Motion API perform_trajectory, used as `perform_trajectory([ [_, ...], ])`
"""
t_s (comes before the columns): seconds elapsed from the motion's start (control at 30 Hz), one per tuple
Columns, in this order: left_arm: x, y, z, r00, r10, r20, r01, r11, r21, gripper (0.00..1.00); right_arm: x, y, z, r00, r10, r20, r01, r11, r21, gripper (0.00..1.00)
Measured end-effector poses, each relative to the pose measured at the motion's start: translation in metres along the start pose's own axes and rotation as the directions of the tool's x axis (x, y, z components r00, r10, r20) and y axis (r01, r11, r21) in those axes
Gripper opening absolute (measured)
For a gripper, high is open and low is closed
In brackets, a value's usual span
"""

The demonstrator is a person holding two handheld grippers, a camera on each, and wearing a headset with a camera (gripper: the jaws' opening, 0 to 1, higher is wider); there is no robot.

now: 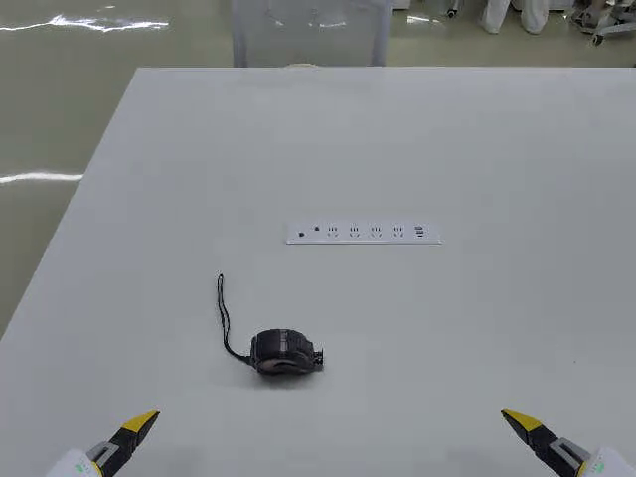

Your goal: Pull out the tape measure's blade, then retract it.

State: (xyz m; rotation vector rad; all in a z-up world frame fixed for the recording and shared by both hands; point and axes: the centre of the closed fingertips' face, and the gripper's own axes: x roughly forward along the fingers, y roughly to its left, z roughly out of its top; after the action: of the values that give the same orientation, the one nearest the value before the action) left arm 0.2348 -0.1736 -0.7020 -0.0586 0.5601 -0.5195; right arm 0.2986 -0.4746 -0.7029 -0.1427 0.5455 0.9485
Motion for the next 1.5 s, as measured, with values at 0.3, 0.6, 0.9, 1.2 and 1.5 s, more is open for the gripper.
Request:
perform_trajectory([
  [0.3, 0.001, 0.001, 0.000, 0.9998, -0.016, -0.009, 0.016, 1.000, 0.019, 0.97, 0.002, 0.003, -0.001, 0.9999, 0.016, -0.006, -0.016, 1.000, -0.006, 0.82],
  [0.6, 0.005, 0.000, 0.004, 0.9988, -0.043, -0.022, 0.044, 0.998, 0.045, 0.95, 0.006, 0.003, 0.002, 0.9992, 0.040, 0.001, -0.040, 0.999, -0.006, 0.81],
  [0.9, 0.009, 0.003, 0.010, 0.9968, -0.072, -0.034, 0.074, 0.994, 0.077, 0.93, 0.012, 0.003, 0.011, 0.9969, 0.075, 0.025, -0.074, 0.997, -0.019, 0.76],
  [1.2, 0.015, 0.002, 0.013, 0.9923, -0.107, -0.062, 0.114, 0.985, 0.125, 0.90, 0.022, 0.002, 0.017, 0.9947, 0.101, 0.018, -0.101, 0.995, -0.024, 0.74],
  [1.5, 0.019, 0.007, 0.017, 0.9900, -0.119, -0.076, 0.129, 0.979, 0.159, 0.89, 0.027, -0.005, 0.017, 0.9935, 0.113, 0.016, -0.112, 0.993, -0.027, 0.74],
])
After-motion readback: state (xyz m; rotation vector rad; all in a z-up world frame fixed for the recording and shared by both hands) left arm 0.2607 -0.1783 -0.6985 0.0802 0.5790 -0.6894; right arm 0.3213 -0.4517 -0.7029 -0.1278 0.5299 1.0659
